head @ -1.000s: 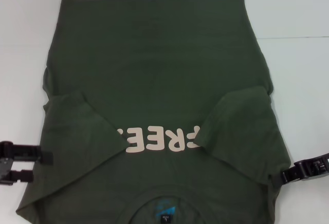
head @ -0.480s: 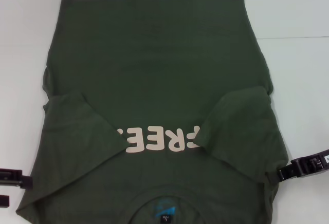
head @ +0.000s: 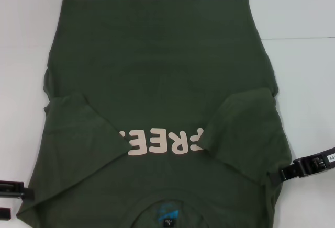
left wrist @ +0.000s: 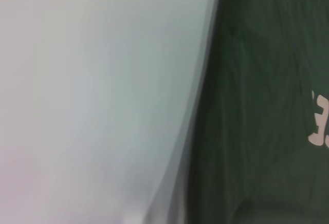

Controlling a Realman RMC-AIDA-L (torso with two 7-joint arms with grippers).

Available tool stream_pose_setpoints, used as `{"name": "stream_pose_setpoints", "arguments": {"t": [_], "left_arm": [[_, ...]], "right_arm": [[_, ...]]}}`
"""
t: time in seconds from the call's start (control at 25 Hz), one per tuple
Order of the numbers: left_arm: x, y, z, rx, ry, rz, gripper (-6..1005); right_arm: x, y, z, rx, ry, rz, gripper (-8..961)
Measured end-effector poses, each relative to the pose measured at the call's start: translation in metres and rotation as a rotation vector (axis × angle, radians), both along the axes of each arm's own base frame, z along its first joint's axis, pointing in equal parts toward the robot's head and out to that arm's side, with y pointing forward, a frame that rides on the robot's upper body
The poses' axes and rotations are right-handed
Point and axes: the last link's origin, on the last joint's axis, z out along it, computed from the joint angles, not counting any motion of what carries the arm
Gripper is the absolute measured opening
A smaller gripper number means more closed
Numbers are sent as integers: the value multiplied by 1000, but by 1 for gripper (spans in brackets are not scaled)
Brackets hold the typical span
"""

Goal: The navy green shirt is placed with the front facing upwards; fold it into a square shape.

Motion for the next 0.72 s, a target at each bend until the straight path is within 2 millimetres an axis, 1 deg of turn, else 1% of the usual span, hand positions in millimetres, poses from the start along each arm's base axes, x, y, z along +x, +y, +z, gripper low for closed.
{"name": "stream_pose_setpoints", "arguments": {"t": [0.16,0.36,0.72], "left_arm": [[-5,2,-7,7,2,-4,798],[-7,5,-16,-5,-8,-14,797],[-8,7,-22,-14,-13,-22,798]], "right_arm": [[-1,0,-2,-2,4,2,32],[-2,1,-1,3,15,0,32],[-4,0,-1,-2,26,-1,31]]}}
